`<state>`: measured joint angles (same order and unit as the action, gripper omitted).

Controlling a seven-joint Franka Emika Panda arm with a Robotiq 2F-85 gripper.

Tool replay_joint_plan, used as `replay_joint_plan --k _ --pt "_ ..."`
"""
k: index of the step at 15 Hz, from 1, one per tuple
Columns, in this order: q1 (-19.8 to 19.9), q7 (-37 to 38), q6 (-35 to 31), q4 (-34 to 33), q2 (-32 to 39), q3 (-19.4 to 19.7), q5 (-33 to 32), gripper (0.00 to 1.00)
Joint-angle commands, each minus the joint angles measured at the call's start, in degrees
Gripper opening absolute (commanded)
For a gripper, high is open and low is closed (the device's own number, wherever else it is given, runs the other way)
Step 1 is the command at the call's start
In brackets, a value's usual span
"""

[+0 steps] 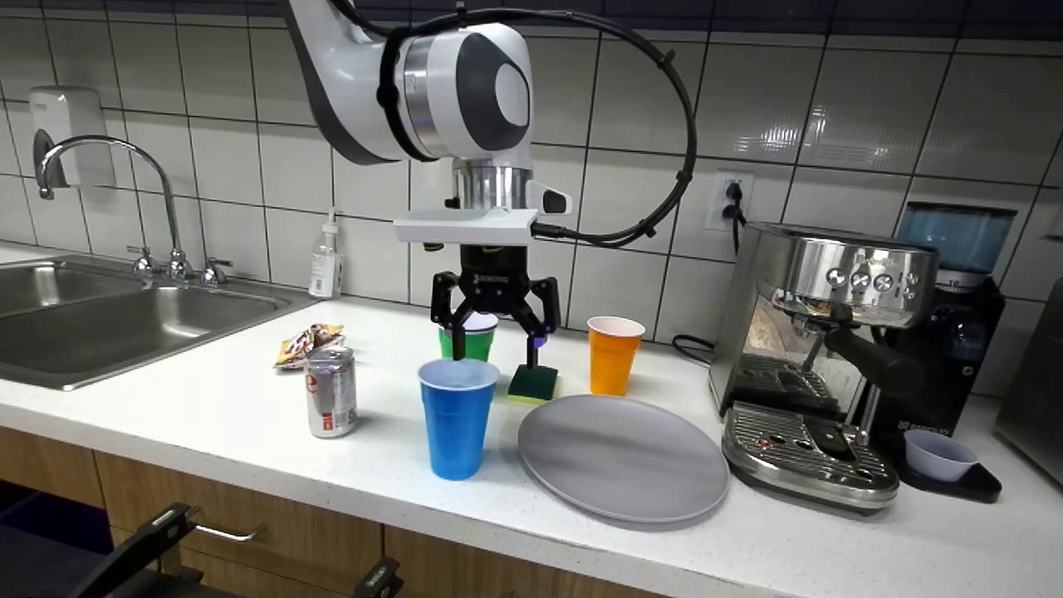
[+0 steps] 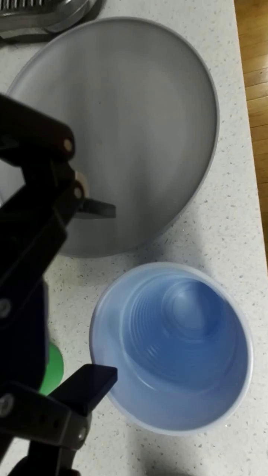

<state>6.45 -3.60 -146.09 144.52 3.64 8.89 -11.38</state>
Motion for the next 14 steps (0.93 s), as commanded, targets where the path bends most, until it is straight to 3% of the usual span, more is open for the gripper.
replay_joint_plan --k 1,14 --pt "0.3 0.4 -1.2 -0.3 1.3 -0.1 -2.1 1.00" --pt "0.5 -4.0 -0.9 2.5 -3.3 -0.4 -0.8 1.00"
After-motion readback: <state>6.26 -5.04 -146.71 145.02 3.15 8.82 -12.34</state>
